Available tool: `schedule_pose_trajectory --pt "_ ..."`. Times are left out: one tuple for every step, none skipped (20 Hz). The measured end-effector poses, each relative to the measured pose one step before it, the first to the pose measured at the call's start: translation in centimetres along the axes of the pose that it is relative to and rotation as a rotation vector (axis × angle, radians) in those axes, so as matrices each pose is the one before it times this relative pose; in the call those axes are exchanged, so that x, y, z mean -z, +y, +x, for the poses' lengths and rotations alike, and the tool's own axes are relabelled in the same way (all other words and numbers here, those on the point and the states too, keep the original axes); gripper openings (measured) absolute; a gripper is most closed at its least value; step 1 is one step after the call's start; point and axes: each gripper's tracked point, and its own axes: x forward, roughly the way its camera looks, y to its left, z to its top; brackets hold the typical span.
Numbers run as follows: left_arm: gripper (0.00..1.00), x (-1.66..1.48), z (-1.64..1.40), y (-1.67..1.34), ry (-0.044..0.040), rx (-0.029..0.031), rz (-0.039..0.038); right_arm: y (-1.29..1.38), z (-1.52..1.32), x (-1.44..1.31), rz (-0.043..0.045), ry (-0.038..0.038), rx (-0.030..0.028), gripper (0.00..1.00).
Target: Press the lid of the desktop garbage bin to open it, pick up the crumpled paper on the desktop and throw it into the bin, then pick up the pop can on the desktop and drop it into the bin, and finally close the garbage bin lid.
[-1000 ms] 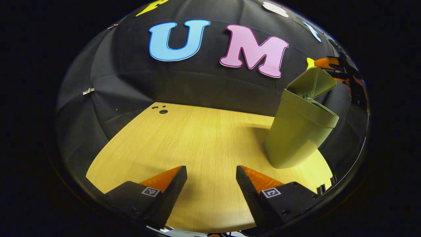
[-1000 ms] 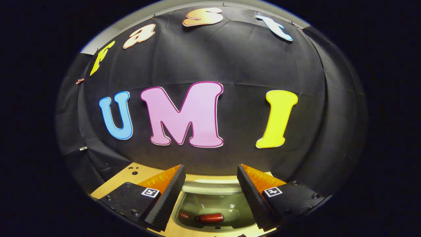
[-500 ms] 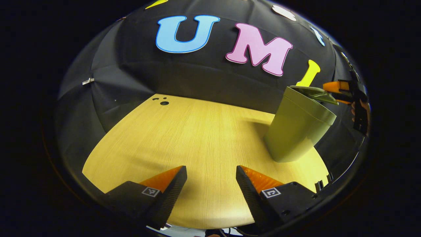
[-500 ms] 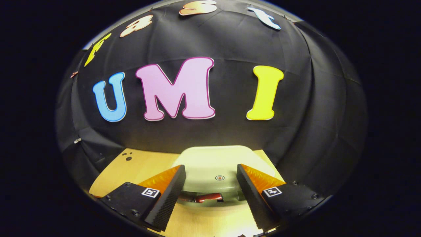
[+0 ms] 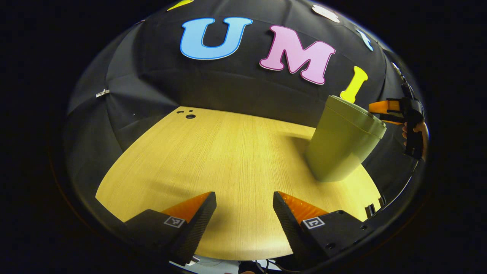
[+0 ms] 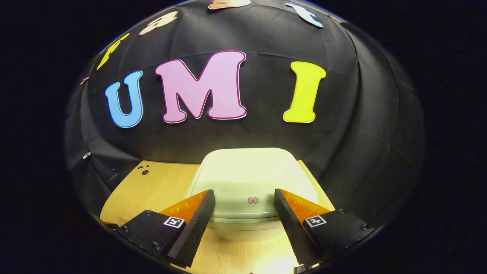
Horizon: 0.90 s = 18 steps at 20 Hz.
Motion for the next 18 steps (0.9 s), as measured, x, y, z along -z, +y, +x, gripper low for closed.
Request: schedule_pose_trajectory --pt "0.96 0.026 -0.049 0.075 0.00152 -0.00201 -0.00505 0.008 0.029 0.113 0.00632 0.00059 -0.00131 0.98" --pt "0.96 0.243 0.016 0.066 0.00439 -0.00193 -0.00439 0.078 0.045 0.002 0.00497 -0.00647 -0.00267 0.99" --pt "0.96 0.083 -0.048 0.016 0.00123 -0.00239 -0.00355 0.032 0.008 0.142 0.0024 0.001 -0.00237 0.98" --pt "0.96 -0.037 0.045 0.006 0.00129 -0.00059 -0.00263 -0.09 -0.002 0.123 0.00963 -0.00028 0.00084 0.99" --pt "0.96 0.03 0.048 -0.139 0.00063 0.00144 -0.00203 -0.011 0.076 0.1 0.01263 0.00556 0.00192 0.99" --pt "0.96 0.126 0.016 -0.162 0.00186 0.00265 -0.00088 0.067 0.048 0.334 -0.00079 0.00341 0.00211 0.99" --pt "0.96 0.083 0.092 -0.114 0.00177 0.00458 0.00096 0.088 -0.112 0.232 -0.01623 -0.01155 -0.00112 0.99" --pt "0.96 0.034 0.145 -0.27 0.00339 0.00418 0.0029 0.128 0.195 -0.085 -0.00422 -0.00341 -0.0039 0.99" --pt "0.96 0.109 0.143 -0.18 0.00494 0.0045 0.00424 0.185 -0.138 -0.158 -0.00344 -0.01037 -0.00566 0.99" --pt "0.96 0.005 0.131 -0.139 0.00134 0.00325 0.00458 0.134 0.143 -0.071 -0.00661 -0.00434 -0.00606 1.0" --pt "0.96 -0.195 0.065 -0.143 -0.00133 0.00292 0.00329 0.123 -0.168 -0.326 0.00128 -0.02211 -0.01378 0.99" --pt "0.96 -0.378 0.122 -0.187 -0.01143 0.00425 0.00106 0.176 -0.029 -0.207 0.00278 -0.01566 -0.01448 0.99" --pt "0.96 -0.659 0.01 -0.148 -0.01801 0.00159 0.00227 -0.123 -0.242 0.003 0.00789 -0.01545 -0.00209 0.98" --pt "0.96 -0.634 -0.027 -0.169 -0.01842 0.0015 0.00353 -0.042 -0.115 -0.182 0.01983 -0.01235 0.00668 0.98" --pt "0.96 -0.739 0.027 -0.054 -0.02103 0.00181 0.00241 0.184 -0.308 -0.21 0.02643 -0.00755 0.00326 0.98" --pt "0.97 -0.653 0.01 -0.185 -0.02074 0.00224 -0.00086 0.259 -0.562 -0.425 0.01859 -0.01936 -0.00056 0.98" --pt "0.96 -0.799 -0.044 -0.2 -0.01939 0.00437 -0.00301 0.319 -0.576 -0.425 0.00698 -0.02138 0.00112 0.99" --pt "0.96 -0.521 -0.04 -0.197 -0.01628 0.00713 -0.00125 0.223 -0.557 -0.167 0.00058 -0.01781 -0.00134 1.0"
